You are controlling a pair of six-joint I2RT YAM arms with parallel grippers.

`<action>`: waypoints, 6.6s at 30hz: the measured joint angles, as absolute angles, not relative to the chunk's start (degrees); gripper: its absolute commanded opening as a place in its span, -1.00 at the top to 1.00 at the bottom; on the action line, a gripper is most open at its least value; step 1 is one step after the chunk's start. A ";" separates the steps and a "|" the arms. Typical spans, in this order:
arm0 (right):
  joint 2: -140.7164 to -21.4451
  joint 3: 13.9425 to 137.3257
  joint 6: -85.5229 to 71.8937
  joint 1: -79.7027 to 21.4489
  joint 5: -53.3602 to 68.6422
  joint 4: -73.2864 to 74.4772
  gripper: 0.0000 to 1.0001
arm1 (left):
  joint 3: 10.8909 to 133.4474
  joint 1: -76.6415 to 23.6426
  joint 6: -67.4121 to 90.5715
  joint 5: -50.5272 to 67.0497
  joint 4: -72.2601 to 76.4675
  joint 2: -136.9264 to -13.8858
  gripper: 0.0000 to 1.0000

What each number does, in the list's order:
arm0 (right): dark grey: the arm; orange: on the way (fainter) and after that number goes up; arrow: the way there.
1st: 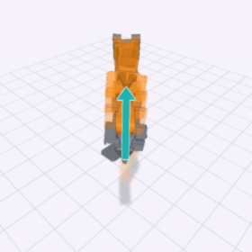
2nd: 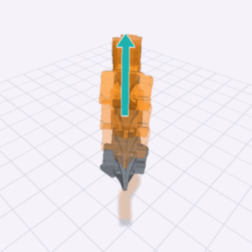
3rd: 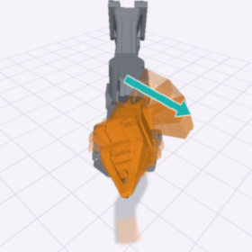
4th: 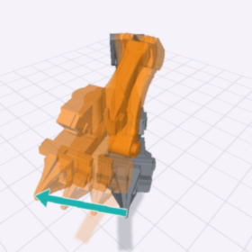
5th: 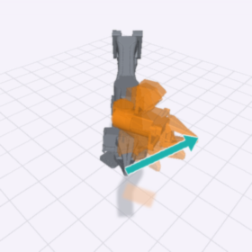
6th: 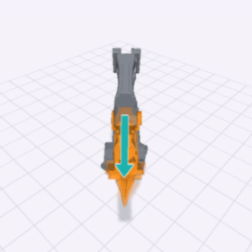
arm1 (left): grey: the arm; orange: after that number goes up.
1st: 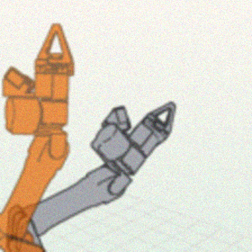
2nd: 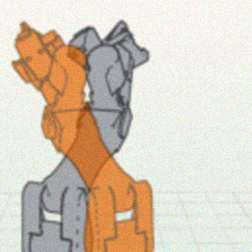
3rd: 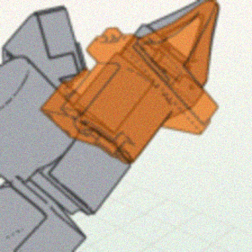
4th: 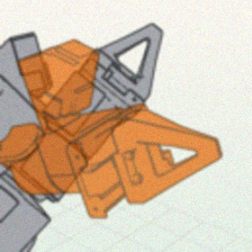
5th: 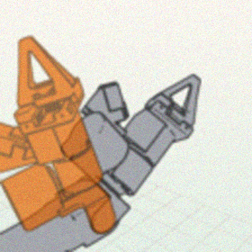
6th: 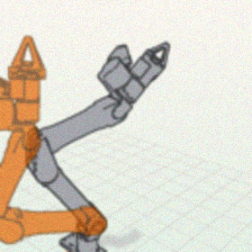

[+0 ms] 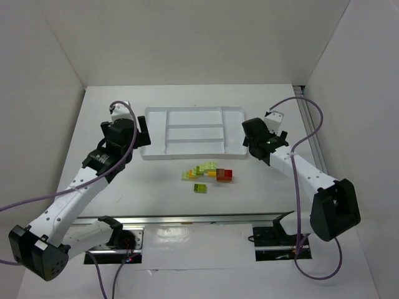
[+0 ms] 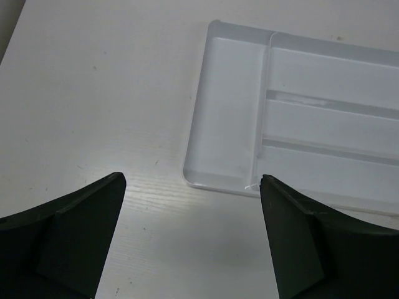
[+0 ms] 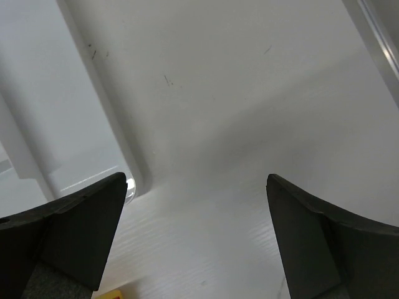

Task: Sort the legos into containers by color

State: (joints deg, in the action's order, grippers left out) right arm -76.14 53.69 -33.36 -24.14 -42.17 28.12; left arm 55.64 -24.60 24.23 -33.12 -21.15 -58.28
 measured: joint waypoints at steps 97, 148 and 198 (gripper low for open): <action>-48.95 52.05 -40.69 -49.63 -38.87 40.58 -1.00 | 55.92 -63.64 54.76 -28.18 -27.11 -85.73 0.07; -66.43 56.66 -25.58 -40.80 -31.40 29.85 -1.00 | 90.54 -20.78 37.06 -15.51 -29.26 -105.97 -0.81; -84.14 54.74 -1.67 -47.94 -9.78 31.70 -0.98 | 55.86 -21.45 30.04 5.74 -22.22 -80.82 -0.76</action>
State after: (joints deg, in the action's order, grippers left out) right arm -84.14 54.74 -1.67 -47.94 -9.78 31.70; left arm 55.86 -21.45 30.04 5.74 -22.22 -80.82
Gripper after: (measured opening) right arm 0.990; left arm 0.882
